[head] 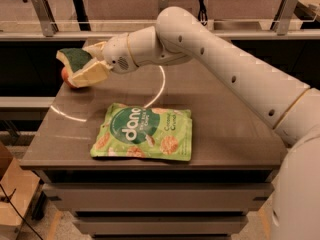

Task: Move sponge near apple

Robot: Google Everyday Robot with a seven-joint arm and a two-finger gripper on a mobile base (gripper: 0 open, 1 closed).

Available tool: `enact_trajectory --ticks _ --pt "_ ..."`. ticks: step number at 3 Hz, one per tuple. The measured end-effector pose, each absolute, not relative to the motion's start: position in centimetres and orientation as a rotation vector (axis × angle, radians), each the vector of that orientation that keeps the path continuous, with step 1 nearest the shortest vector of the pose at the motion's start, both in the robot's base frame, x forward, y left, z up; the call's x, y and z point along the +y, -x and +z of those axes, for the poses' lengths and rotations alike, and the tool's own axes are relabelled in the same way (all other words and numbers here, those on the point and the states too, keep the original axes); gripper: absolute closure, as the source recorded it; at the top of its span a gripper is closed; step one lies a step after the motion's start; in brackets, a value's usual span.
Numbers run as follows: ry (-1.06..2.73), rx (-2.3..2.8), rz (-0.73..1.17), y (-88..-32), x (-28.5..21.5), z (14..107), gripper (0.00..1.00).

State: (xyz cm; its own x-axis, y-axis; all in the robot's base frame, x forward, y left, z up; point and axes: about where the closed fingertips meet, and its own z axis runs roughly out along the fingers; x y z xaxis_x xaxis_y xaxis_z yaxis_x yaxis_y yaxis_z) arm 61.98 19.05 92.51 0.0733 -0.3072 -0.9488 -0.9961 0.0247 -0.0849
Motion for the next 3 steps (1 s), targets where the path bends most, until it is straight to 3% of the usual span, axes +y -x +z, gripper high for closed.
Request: enact_trajectory --ticks 1,3 --pt "1.417 1.415 0.954 -63.0 19.1 91.3 0.83" --pt "1.345 1.478 0.918 -63.9 16.8 89.8 0.36"
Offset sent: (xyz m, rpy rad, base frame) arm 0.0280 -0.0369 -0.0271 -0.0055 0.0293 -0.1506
